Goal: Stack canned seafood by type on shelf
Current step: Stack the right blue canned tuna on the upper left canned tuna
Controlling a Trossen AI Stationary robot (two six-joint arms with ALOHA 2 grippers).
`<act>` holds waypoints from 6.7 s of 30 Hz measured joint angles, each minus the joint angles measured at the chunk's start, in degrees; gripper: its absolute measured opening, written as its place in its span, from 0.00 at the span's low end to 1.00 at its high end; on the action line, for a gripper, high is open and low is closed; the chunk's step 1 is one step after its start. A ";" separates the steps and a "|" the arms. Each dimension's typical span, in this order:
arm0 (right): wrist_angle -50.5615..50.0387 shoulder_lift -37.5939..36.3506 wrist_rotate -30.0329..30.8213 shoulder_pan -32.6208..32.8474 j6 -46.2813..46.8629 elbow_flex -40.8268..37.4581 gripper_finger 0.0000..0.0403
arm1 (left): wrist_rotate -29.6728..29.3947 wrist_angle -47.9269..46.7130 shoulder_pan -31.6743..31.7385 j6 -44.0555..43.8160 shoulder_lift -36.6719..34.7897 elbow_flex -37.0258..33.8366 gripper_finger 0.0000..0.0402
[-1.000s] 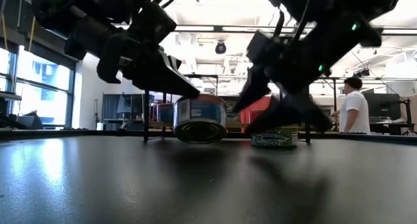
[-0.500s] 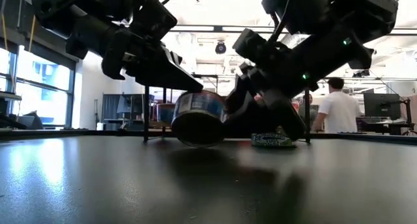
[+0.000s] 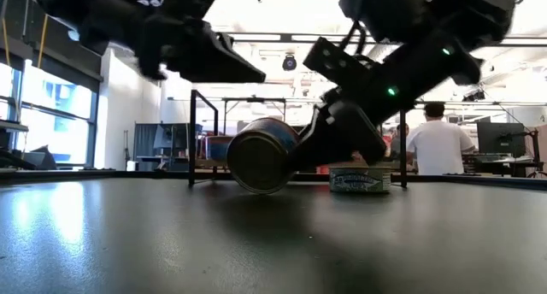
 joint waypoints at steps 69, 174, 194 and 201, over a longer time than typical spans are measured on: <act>14.09 -0.77 12.10 5.81 -4.44 7.02 0.56 | 3.76 56.35 -1.84 -9.12 8.03 -17.03 0.44; -9.76 0.58 -2.48 -0.50 15.98 9.34 0.44 | -6.48 -2.98 -1.04 -1.78 7.72 2.10 0.55; -16.35 -0.77 8.90 5.17 12.71 8.27 0.61 | -20.71 -4.38 -5.17 -6.49 7.02 1.70 0.43; -11.23 -0.77 20.33 8.79 11.99 4.83 0.61 | -18.53 0.01 -5.04 -6.58 1.64 -1.02 0.43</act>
